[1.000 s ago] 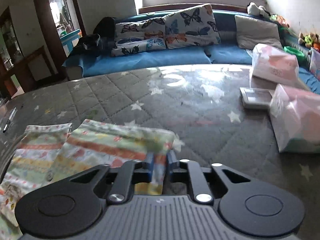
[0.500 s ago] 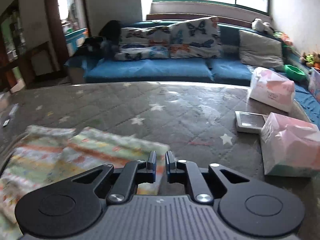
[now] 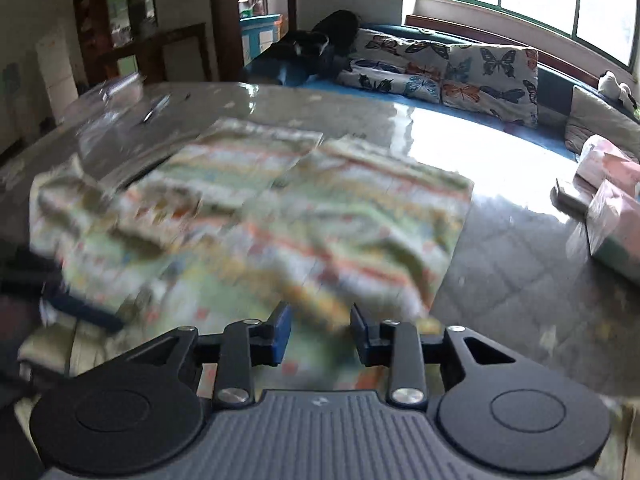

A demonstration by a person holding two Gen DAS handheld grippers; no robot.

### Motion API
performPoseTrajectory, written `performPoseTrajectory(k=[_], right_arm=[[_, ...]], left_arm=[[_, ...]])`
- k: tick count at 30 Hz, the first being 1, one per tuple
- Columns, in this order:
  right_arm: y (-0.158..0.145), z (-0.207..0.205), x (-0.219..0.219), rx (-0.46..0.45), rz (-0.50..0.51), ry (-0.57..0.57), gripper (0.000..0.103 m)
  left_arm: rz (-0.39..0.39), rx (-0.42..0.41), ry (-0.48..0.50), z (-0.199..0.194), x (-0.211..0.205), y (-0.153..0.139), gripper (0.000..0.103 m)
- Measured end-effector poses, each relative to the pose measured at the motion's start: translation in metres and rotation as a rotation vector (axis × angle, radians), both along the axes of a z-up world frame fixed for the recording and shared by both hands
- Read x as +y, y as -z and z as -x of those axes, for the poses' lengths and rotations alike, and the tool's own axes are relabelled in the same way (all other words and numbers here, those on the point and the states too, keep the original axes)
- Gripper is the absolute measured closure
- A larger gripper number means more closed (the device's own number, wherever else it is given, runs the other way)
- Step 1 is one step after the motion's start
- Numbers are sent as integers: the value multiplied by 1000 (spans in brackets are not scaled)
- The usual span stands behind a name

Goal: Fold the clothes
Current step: 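Smooth the shirt with the right gripper while the left gripper releases the hem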

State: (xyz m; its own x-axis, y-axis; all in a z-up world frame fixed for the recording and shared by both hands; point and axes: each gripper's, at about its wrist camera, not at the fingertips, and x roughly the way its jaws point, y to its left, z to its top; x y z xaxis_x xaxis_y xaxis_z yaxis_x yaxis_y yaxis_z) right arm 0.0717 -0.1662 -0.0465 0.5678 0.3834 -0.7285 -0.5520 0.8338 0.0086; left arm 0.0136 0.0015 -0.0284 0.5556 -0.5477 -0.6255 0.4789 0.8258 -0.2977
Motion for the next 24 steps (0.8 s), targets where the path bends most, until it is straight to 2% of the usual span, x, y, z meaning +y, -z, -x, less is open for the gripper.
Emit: performPoseTrajectory(k=[4,7,13,18,24], right_arm=[[3,31,-6,-17,8,-10,64],[3,52,-12,-34,22,-21,54],[0,80,-34,-38,-4,15,47],[-8,76,-78,-52,-61,197,44],[-9,63,-143,-92,-63,470,43]], left_arm=[[-8,-3,-3,1,-3,-1,41],[-17,-12,-14,2,-5,-4,32],[-25,-47,-61,-1,-3,-13,17],[-26,-75,-95,-3,-3,-19,2],[-30,-70,-124,-6,-6,-19,0]])
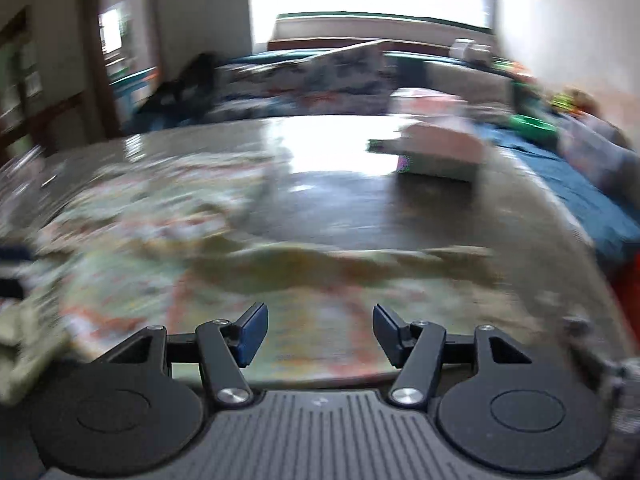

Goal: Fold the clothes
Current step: 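Smooth the shirt with the right gripper while the left gripper releases the hem, then grasp the corduroy cuff with the right gripper and lift it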

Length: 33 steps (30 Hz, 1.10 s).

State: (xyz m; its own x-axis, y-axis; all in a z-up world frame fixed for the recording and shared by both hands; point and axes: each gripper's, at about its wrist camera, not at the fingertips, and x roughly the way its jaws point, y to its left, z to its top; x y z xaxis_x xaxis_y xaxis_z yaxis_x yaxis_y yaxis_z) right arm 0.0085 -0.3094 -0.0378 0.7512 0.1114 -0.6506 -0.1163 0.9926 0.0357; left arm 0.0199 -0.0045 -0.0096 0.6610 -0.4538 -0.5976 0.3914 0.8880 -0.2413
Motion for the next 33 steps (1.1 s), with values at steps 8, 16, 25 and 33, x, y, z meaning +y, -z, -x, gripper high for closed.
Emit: performPoseTrajectory(k=[8,16,25,33], right_arm=[[14,-12,-64,-18,35,224,44],[28,-15,-82,6,5,281,48],[25,-12,-77,-15,-30,276,80],[14,-7,-75,-55,-85,273,94]], left_arm=[[-6,4,-28,1,-2,0,0],[-22,12,-49,-2,-4,-1,0],[-43,8,-87,-4,-6,-1,0],[-66,0,-105,-3,-5,0,0]])
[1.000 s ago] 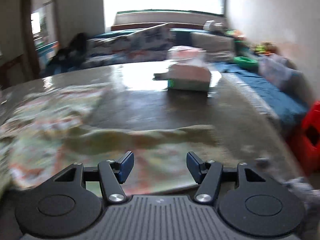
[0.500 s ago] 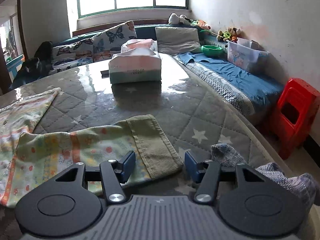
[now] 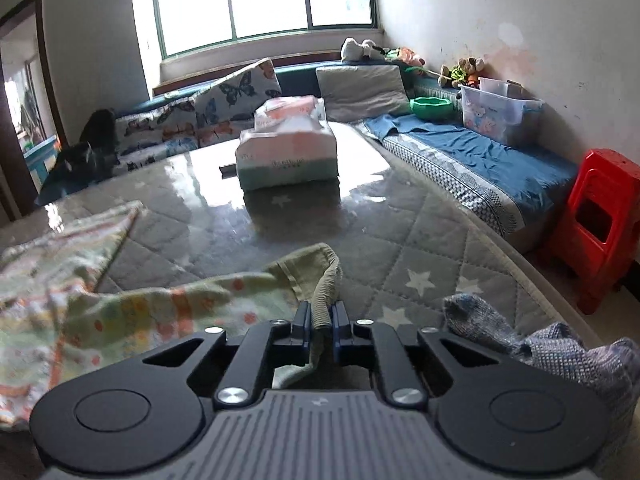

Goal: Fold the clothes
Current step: 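Grasp the corduroy cuff with the right gripper and lift it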

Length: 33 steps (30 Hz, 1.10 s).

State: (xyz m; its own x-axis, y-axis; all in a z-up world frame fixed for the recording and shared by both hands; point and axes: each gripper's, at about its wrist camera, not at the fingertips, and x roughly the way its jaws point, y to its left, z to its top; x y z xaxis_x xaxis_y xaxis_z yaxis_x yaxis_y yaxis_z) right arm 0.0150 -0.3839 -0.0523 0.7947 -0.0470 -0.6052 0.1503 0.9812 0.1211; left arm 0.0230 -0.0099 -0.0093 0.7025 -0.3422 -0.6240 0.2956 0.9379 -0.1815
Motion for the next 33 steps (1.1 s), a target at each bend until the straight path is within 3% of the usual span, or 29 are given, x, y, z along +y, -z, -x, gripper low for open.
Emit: performPoseTrajectory(k=[7,18,33], right_arm=[[-30,9,16,-74,-46,-75,95],[-88,3,98,-188,-92,-361,95],[-103,-22,236,-181,-77,-728,95]], left_arm=[[-13,0,-14,-1,0,2,0],[-11,-13,-46,6,11,3,0],[22,-19,-143,19,50,3,0]])
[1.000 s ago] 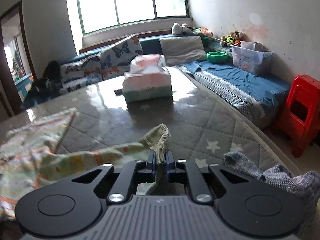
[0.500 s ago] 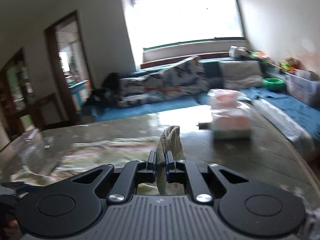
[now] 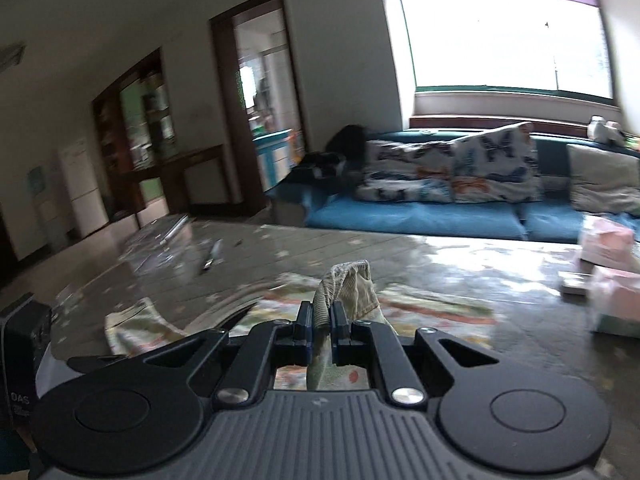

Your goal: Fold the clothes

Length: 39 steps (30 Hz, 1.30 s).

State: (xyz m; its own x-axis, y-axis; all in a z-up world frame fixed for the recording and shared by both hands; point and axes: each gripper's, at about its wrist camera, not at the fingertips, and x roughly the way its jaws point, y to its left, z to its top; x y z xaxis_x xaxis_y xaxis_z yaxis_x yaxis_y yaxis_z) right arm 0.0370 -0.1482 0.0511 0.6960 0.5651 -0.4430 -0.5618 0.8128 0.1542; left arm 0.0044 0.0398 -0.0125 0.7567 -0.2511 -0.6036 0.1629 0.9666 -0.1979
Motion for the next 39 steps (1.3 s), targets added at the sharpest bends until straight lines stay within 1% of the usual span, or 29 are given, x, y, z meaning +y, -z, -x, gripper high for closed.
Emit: performPoseTrajectory(k=[6,8,9,11,14,18,21,25,30,33,35,36,39], right_arm=[[13,3,37,37,35,-110,95],[16,6,44,41,44,-133,91],[16,7,46,41,46,-142,86],[15,8,45,35,44,-141,86],[12,8,36,26,55,-123,85],[18,6,16,39,120,-89,84],[34,9,-2,85,176,-61,82],[63,16,-24,160,227,-34,82],[75,16,-36,187,229,-8,82],[81,15,-42,198,226,6,82],[84,15,-46,206,225,15,79],[86,15,-48,209,224,20,76],[80,3,-47,184,210,35,75]], left_arm=[[13,5,-40,4,13,2,0],[17,7,-45,4,14,1,0],[19,7,-47,4,14,1,0],[22,8,-50,3,15,1,0],[27,10,-54,3,16,0,0],[34,12,-59,3,17,-1,0],[37,15,-57,2,16,-2,0],[43,18,-34,-2,7,-2,0],[37,23,2,-7,-7,-1,0],[26,28,4,-8,-10,1,0],[17,31,4,-9,-12,3,0],[13,33,3,-9,-13,3,0],[1,38,2,-10,-16,5,0]])
